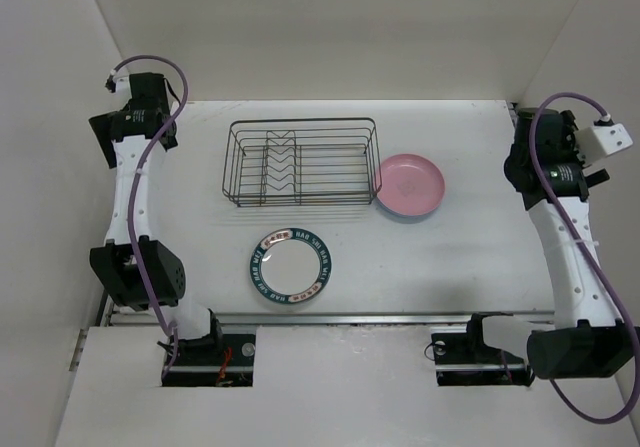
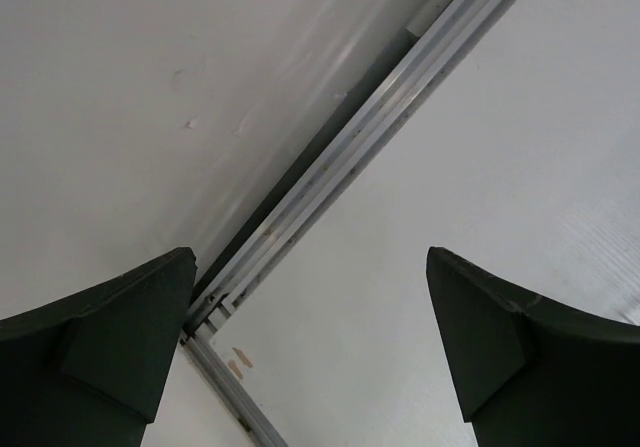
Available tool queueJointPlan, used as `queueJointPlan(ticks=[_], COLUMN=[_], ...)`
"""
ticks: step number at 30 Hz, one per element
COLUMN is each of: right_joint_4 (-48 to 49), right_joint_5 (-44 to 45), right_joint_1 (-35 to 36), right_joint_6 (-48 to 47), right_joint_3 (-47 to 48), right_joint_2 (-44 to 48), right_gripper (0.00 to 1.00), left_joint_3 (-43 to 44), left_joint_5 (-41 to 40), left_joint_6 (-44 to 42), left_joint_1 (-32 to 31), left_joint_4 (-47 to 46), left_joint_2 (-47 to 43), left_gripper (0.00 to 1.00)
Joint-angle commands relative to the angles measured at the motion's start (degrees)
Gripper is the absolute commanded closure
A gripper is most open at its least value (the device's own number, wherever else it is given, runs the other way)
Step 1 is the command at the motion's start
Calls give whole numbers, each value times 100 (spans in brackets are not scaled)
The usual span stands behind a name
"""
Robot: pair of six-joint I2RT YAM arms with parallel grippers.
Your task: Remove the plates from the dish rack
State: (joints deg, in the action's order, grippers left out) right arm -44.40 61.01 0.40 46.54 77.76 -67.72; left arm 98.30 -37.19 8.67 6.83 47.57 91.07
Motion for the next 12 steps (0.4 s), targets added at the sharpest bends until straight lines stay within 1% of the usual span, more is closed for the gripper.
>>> queueJointPlan(ticks=[1, 7, 12], right_joint_4=[124, 186, 239], right_joint_5=[8, 7, -46], right_joint_1=[-5, -5, -5], right_joint_6=[74, 74, 74], right_joint_3=[-6, -112, -164], right_joint_2=[207, 374, 427], right_gripper=[0, 0, 0], left_joint_3=[-56, -267, -391], left_joint_5=[-139, 88, 89], left_joint_6=[-67, -120, -172], left_joint_1=[-6, -6, -6], left_joint_4=[-64, -64, -125], left_joint_2=[-230, -449, -572], left_gripper=[0, 0, 0])
